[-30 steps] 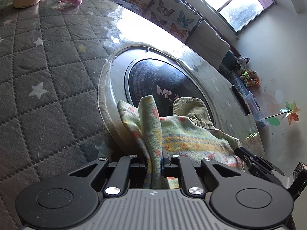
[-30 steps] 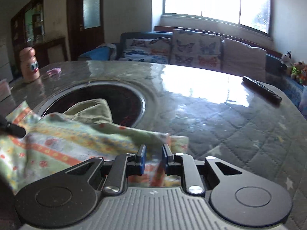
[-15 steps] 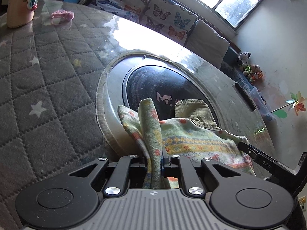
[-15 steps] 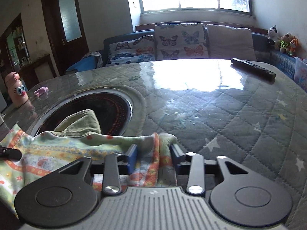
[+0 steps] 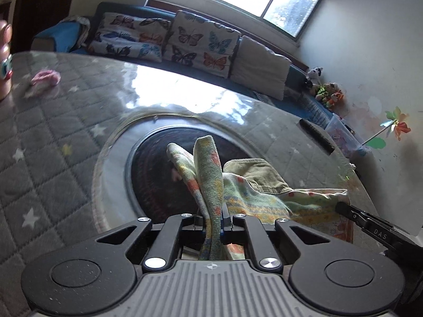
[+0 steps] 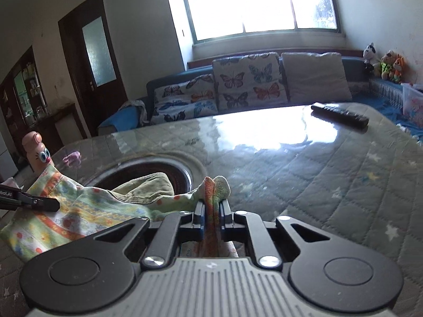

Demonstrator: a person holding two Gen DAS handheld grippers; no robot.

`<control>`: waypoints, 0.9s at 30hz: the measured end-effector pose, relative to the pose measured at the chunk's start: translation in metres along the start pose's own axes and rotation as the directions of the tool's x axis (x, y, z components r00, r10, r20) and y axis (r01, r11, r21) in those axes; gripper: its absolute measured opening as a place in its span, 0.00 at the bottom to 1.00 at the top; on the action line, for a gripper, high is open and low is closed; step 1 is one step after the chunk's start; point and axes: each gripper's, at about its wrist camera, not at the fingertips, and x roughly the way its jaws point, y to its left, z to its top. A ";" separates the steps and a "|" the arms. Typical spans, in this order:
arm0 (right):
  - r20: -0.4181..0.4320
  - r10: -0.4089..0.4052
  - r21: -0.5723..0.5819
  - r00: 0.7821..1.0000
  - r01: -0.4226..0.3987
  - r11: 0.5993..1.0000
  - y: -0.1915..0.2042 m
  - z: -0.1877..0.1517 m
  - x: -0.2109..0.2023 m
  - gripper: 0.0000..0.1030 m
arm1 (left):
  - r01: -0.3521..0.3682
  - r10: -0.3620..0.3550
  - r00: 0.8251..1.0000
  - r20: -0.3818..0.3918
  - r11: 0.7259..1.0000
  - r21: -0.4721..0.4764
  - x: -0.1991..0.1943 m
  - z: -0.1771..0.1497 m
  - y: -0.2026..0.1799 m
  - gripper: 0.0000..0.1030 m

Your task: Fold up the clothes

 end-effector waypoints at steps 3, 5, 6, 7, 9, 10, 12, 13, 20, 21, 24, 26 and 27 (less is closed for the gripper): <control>0.028 -0.031 0.001 0.999 0.031 1.000 -0.008 0.008 -0.011 0.09 | 0.016 -0.016 1.000 0.001 0.999 0.034 0.007 0.007 -0.017 0.09; 0.044 -0.053 0.008 0.998 0.053 0.999 -0.016 0.012 -0.018 0.09 | 0.027 -0.027 1.000 0.000 0.998 0.054 0.013 0.012 -0.029 0.09; 0.051 -0.065 0.010 0.997 0.064 0.998 -0.019 0.014 -0.021 0.09 | 0.031 -0.031 1.000 -0.001 0.998 0.061 0.017 0.015 -0.035 0.09; 0.058 -0.075 0.012 0.995 0.075 0.997 -0.023 0.016 -0.023 0.09 | 0.036 -0.036 0.999 -0.004 0.997 0.070 0.021 0.017 -0.040 0.08; 0.069 -0.095 0.013 0.993 0.094 0.995 -0.029 0.021 -0.028 0.09 | 0.046 -0.046 0.999 -0.009 0.995 0.087 0.028 0.023 -0.052 0.09; 0.077 -0.109 0.014 0.991 0.108 0.994 -0.034 0.024 -0.031 0.09 | 0.051 -0.050 0.999 -0.010 0.994 0.099 0.032 0.025 -0.059 0.09; 0.089 -0.133 0.016 0.987 0.132 0.991 -0.042 0.028 -0.036 0.09 | 0.063 -0.062 0.998 -0.013 0.990 0.123 0.039 0.028 -0.073 0.09; 0.095 -0.150 0.018 0.984 0.149 0.989 -0.048 0.030 -0.038 0.09 | 0.070 -0.069 0.998 -0.016 0.988 0.136 0.043 0.030 -0.081 0.09; 0.110 -0.267 0.035 0.958 0.264 0.964 -0.092 0.042 -0.048 0.09 | 0.111 -0.101 0.993 -0.058 0.968 0.226 0.086 0.036 -0.139 0.09; 0.109 -0.284 0.037 0.952 0.282 0.959 -0.099 0.043 -0.049 0.09 | 0.118 -0.105 0.992 -0.066 0.964 0.238 0.093 0.036 -0.147 0.09; 0.098 -0.348 0.050 0.932 0.344 0.937 -0.124 0.044 -0.053 0.09 | 0.142 -0.121 0.988 -0.095 0.954 0.264 0.112 0.034 -0.167 0.09; 0.085 -0.383 0.062 0.920 0.378 0.924 -0.138 0.041 -0.053 0.09 | 0.160 -0.133 0.985 -0.111 0.946 0.281 0.125 0.031 -0.179 0.09; 0.069 -0.399 0.072 0.914 0.394 0.916 -0.145 0.038 -0.050 0.09 | 0.165 -0.136 0.984 -0.119 0.942 0.291 0.132 0.030 -0.185 0.09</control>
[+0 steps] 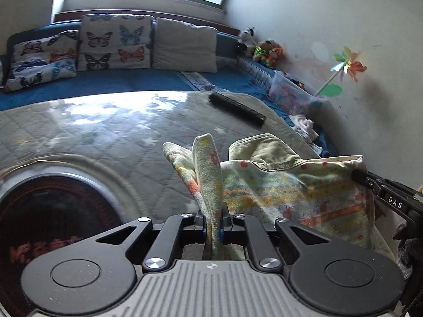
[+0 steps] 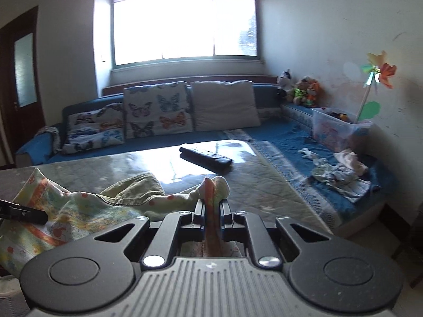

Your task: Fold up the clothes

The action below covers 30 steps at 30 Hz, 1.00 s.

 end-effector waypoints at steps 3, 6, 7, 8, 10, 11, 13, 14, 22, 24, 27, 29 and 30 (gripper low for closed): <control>-0.045 -0.053 0.027 0.998 0.055 0.998 -0.018 -0.010 0.014 0.09 | -0.019 0.020 0.999 -0.027 0.999 0.034 0.025 -0.004 -0.008 0.14; -0.096 -0.087 0.043 0.992 0.091 0.995 -0.031 -0.023 0.027 0.12 | -0.061 0.063 0.997 -0.047 0.997 0.039 0.035 -0.009 -0.004 0.21; -0.103 -0.099 0.042 0.990 0.104 0.994 -0.034 -0.026 0.028 0.13 | -0.075 0.077 0.996 -0.053 0.996 0.040 0.038 -0.011 -0.001 0.21; -0.104 -0.110 0.041 0.988 0.115 0.993 -0.036 -0.029 0.028 0.14 | -0.087 0.089 0.995 -0.054 0.995 0.041 0.039 -0.012 0.001 0.21; -0.097 -0.104 0.039 0.990 0.108 0.993 -0.035 -0.030 0.026 0.14 | -0.091 0.093 0.995 -0.034 0.995 0.042 0.037 -0.010 0.004 0.18; -0.091 -0.095 0.038 0.991 0.099 0.994 -0.033 -0.029 0.025 0.14 | -0.082 0.083 0.996 -0.023 0.996 0.043 0.036 -0.007 0.004 0.18; -0.084 -0.075 0.035 0.994 0.078 0.996 -0.030 -0.027 0.024 0.14 | -0.058 0.058 0.998 -0.009 0.997 0.049 0.036 -0.003 0.003 0.18; -0.088 -0.059 0.035 0.994 0.062 0.997 -0.027 -0.025 0.026 0.14 | -0.045 0.046 0.999 -0.007 0.997 0.057 0.039 0.000 0.001 0.18; -0.154 0.071 0.030 0.986 -0.067 0.997 0.000 -0.022 0.065 0.14 | -0.039 0.044 0.997 -0.057 0.995 0.091 0.075 0.007 -0.007 0.18; -0.160 0.086 0.028 0.983 -0.082 0.996 0.005 -0.021 0.074 0.14 | -0.045 0.050 0.996 -0.067 0.995 0.084 0.082 0.008 -0.003 0.18; -0.182 0.078 0.029 0.980 -0.074 0.997 0.007 -0.023 0.089 0.13 | -0.047 0.053 0.996 -0.073 0.996 0.081 0.087 0.008 0.002 0.18; -0.192 0.069 0.037 0.979 -0.063 0.997 0.005 -0.025 0.097 0.14 | -0.038 0.043 0.997 -0.057 0.996 0.086 0.084 0.010 -0.001 0.18; -0.189 0.072 0.047 0.979 -0.064 0.997 0.002 -0.026 0.097 0.14 | -0.034 0.038 0.998 -0.048 0.996 0.088 0.082 0.011 -0.002 0.18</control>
